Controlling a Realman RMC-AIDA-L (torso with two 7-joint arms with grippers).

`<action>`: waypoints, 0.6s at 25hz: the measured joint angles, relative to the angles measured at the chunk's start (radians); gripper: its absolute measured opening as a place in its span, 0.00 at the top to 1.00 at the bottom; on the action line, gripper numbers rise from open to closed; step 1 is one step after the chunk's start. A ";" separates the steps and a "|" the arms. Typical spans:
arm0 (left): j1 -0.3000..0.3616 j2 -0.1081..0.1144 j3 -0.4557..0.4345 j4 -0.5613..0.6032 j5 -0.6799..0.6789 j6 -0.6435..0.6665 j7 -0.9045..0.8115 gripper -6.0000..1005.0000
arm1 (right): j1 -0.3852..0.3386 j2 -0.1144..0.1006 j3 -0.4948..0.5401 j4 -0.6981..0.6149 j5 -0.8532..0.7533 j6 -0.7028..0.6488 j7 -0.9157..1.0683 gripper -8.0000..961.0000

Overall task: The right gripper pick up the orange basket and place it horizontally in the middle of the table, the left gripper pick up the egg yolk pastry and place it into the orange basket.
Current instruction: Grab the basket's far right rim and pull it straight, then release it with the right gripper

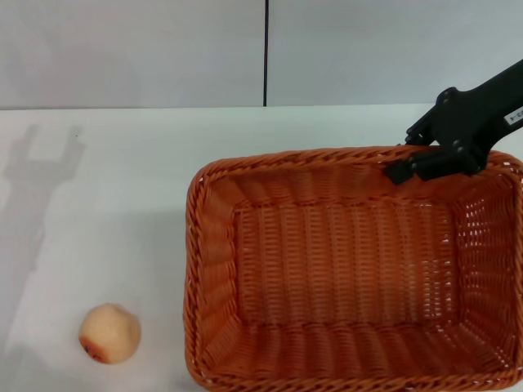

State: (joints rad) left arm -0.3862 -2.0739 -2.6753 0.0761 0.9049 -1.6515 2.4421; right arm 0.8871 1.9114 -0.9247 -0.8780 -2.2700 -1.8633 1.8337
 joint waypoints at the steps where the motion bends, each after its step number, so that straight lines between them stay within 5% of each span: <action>1: 0.000 0.000 0.000 0.000 0.000 0.000 0.000 0.24 | 0.001 0.000 -0.001 0.012 0.000 0.009 -0.008 0.78; 15: -0.005 0.000 0.000 0.002 0.000 0.005 0.000 0.24 | 0.016 0.005 -0.018 0.093 -0.007 0.088 -0.057 0.77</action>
State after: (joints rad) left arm -0.3915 -2.0739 -2.6752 0.0783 0.9051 -1.6461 2.4421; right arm 0.9029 1.9161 -0.9424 -0.7851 -2.2774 -1.7749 1.7763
